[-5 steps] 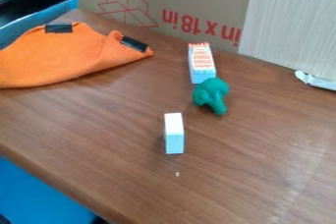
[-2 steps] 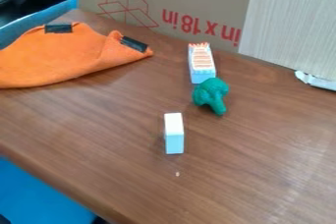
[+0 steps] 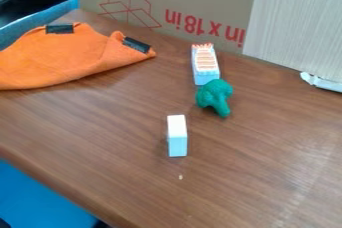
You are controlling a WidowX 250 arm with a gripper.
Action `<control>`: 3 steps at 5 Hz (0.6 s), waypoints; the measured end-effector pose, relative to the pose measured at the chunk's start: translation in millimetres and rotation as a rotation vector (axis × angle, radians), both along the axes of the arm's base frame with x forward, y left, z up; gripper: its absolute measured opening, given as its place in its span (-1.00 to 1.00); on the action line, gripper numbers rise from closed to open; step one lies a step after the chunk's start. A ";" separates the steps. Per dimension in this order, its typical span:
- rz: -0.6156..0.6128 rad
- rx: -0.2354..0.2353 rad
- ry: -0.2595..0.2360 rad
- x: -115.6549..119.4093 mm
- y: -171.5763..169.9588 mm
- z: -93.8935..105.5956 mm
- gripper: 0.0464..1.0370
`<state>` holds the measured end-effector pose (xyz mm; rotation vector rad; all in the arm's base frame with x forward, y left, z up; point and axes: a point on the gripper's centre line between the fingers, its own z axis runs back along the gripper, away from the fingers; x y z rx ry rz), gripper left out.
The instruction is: Fold the cloth from bottom left to top right
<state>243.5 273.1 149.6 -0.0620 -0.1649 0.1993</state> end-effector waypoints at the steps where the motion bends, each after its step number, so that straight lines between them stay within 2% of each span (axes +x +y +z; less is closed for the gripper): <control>1: -0.037 0.014 -0.019 -13.3 0.3 -3.6 0.92; 2: -0.021 0.073 -0.108 -21.7 -2.0 -13.5 0.92; 3: -0.009 0.130 -0.168 -29.0 4.6 -24.4 0.92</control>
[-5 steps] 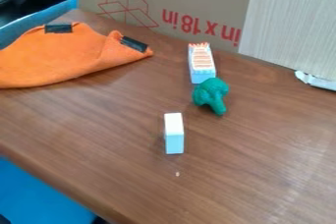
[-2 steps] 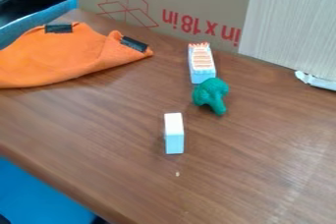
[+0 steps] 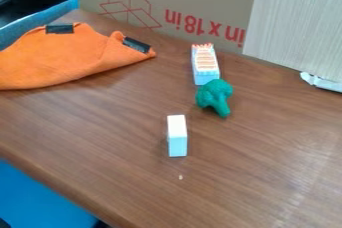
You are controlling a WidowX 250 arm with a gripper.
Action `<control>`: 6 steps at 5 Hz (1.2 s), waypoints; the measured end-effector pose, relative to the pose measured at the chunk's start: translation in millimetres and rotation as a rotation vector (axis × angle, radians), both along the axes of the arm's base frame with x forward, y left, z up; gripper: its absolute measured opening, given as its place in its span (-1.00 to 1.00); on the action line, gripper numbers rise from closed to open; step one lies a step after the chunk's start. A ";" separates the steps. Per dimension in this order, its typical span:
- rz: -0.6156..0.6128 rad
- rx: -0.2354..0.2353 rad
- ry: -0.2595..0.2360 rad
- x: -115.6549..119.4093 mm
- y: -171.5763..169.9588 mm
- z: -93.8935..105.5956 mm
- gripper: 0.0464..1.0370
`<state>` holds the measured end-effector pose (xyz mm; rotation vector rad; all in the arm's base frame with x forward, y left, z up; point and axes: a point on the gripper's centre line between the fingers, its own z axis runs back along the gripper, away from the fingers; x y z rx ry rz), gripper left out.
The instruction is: Fold the cloth from bottom left to top right
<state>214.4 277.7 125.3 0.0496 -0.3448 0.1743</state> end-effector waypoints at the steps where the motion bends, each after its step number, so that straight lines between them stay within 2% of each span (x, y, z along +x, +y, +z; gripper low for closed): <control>1: 0.021 0.021 -0.038 -9.6 12.8 2.4 0.92; 2: 0.028 0.010 -0.036 -11.3 22.3 2.9 0.92; 3: 0.048 -0.016 -0.051 -20.6 39.4 11.7 0.92; 4: 0.053 -0.049 -0.036 -30.0 52.2 10.8 0.92; 6: 0.027 -0.003 0.031 -41.2 55.5 -17.5 0.92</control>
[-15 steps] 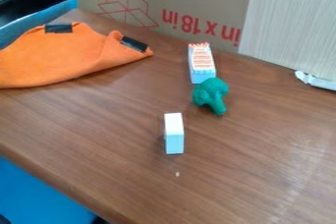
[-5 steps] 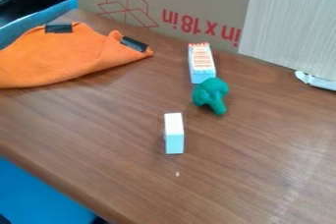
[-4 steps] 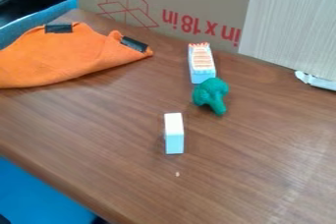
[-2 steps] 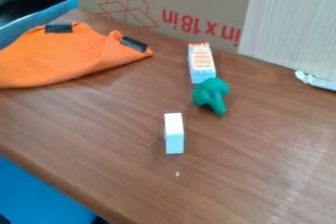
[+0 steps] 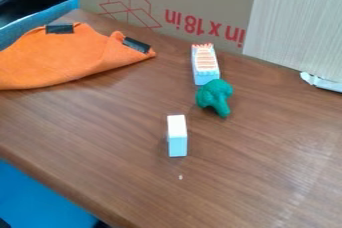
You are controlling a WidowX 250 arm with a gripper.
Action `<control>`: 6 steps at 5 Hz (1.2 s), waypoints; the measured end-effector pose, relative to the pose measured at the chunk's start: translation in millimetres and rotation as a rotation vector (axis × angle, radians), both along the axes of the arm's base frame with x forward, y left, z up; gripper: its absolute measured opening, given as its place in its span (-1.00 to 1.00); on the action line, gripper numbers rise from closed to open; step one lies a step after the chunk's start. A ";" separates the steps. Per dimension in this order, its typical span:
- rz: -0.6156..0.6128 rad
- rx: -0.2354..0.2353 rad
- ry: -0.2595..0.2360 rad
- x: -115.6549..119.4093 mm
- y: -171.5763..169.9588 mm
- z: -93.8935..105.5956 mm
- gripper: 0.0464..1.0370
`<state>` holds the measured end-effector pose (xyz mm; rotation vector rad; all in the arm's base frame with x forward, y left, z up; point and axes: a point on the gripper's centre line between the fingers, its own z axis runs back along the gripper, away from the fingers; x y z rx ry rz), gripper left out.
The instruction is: Fold the cloth from bottom left to top right
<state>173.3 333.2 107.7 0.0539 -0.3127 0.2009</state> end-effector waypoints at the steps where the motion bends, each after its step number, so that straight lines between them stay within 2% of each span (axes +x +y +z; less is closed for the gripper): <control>1: -0.016 0.007 0.006 -2.4 -4.0 -12.4 0.92; 3: -0.007 0.037 0.017 -1.5 -7.7 -27.8 0.92; 4: -0.016 0.033 0.028 1.9 -15.1 -36.2 0.92; 5: -0.021 0.029 0.026 10.3 -20.1 -36.0 0.83; 6: -0.006 0.036 0.032 17.4 -22.2 -36.1 0.50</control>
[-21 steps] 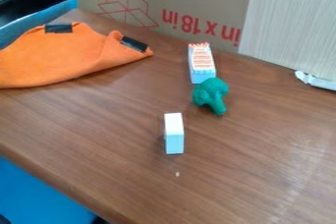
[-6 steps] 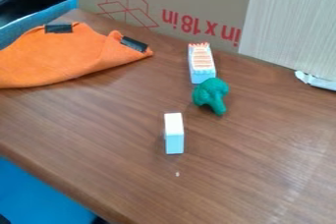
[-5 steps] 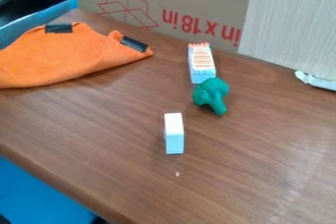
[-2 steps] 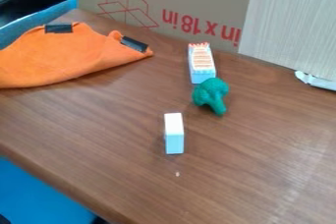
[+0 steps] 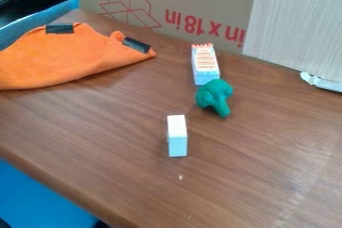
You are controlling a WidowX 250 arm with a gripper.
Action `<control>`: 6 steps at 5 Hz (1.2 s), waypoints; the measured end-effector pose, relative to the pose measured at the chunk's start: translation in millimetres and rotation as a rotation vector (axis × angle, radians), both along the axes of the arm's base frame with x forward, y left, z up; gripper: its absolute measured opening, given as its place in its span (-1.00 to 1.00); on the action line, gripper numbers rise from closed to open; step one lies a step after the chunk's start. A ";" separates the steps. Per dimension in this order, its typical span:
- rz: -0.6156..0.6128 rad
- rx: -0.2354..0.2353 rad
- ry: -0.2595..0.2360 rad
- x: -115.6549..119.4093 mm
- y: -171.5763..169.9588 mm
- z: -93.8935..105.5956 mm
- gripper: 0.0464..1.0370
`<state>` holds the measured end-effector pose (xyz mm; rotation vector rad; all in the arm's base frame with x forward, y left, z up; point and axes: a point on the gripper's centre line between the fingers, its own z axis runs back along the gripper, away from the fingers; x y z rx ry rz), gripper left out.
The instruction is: Fold the cloth from bottom left to top right
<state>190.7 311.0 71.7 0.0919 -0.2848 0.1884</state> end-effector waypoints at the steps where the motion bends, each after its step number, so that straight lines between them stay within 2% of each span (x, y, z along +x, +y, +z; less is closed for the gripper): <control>1: 0.012 0.010 0.005 -0.1 1.6 0.0 -0.11; 2: 0.018 0.023 -0.001 1.2 3.7 0.0 -0.62; 3: 0.021 0.029 0.007 -0.4 4.1 -1.5 -0.90; 4: 0.021 0.024 0.054 2.7 2.1 4.5 -0.96; 5: 0.020 0.046 0.066 7.3 6.5 37.2 -0.97; 6: 0.027 0.066 0.133 22.2 1.7 65.8 -0.97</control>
